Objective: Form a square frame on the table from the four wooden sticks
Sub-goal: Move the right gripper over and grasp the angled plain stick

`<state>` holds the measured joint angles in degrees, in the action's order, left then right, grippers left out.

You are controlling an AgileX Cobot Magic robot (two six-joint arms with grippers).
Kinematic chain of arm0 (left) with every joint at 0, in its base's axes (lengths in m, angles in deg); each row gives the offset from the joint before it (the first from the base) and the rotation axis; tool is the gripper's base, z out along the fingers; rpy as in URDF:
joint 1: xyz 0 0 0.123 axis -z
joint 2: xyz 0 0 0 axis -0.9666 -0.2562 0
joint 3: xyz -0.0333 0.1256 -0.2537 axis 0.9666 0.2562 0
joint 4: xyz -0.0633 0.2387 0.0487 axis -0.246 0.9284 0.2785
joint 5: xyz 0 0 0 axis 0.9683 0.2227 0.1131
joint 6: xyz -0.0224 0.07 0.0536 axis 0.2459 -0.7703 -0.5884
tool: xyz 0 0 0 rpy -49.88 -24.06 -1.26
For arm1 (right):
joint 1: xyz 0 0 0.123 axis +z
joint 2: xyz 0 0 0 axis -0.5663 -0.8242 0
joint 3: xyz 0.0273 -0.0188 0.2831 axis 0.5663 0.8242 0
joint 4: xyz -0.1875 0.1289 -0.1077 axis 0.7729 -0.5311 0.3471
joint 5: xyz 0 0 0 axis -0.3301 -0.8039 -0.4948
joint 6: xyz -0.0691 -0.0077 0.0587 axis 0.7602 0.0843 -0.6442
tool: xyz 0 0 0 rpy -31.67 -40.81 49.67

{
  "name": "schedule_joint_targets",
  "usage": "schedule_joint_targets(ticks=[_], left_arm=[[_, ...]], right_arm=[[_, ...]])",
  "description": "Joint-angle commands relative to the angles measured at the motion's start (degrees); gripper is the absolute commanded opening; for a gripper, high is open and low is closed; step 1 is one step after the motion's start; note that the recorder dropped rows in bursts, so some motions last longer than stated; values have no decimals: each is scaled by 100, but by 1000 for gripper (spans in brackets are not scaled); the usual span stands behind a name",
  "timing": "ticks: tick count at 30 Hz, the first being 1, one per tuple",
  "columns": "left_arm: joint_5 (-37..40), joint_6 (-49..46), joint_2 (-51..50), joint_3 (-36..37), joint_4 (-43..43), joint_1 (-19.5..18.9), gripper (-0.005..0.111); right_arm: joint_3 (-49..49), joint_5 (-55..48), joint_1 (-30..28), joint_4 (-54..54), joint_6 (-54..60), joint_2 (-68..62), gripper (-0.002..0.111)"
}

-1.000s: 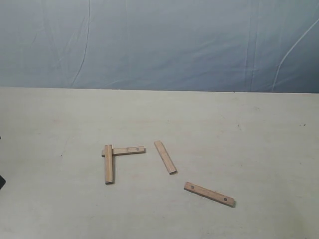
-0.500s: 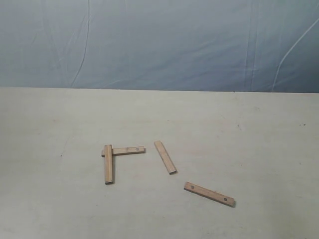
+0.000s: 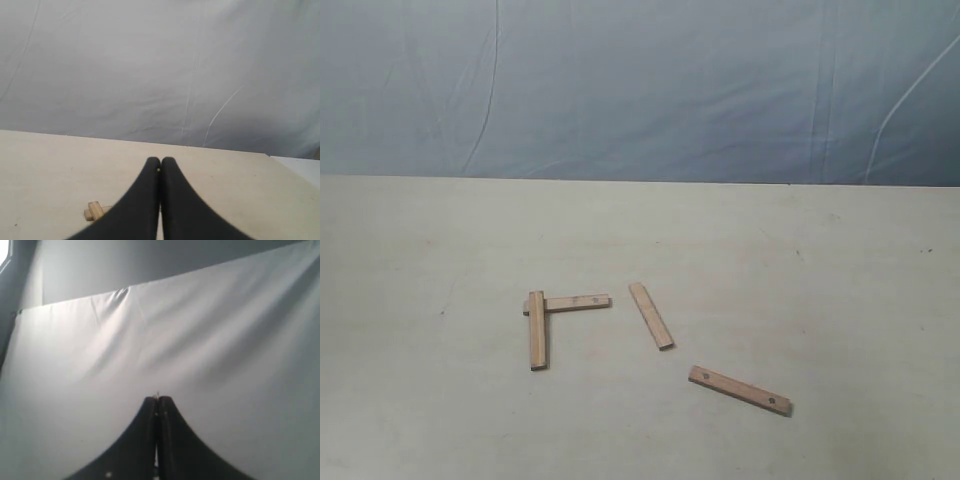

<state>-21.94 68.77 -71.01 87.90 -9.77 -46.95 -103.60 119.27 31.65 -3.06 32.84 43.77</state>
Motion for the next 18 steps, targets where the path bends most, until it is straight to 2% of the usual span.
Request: schedule_joint_targets(ticks=[1, 5, 7, 8, 13, 15, 18], left_arm=[[-36, -5, 34, 26, 40, -313, 0], [150, 10, 34, 26, 18, -666, 0], [223, 10, 34, 26, 17, -833, 0], [237, 19, 34, 26, 17, -932, 0], [391, 32, 34, 26, -49, -1286, 0], [480, 32, 34, 26, -91, -1388, 0], [533, 32, 34, 26, -106, -1441, 0]], right_arm=[[-1331, -479, 134, 2309, -2184, -1771, -1], [-2533, -1997, 863, 5111, -4505, -3126, -1], [-3099, -2678, 1330, 7116, -5981, -3762, -1], [-3269, -2848, 1490, 7116, -6520, -4053, -1], [-3984, -2711, 2116, 7116, -6528, -5230, -1], [-4150, -3174, 2395, 7116, -6316, -5577, -1], [-4295, -4788, 2910, 7116, -5783, -5991, -1]])
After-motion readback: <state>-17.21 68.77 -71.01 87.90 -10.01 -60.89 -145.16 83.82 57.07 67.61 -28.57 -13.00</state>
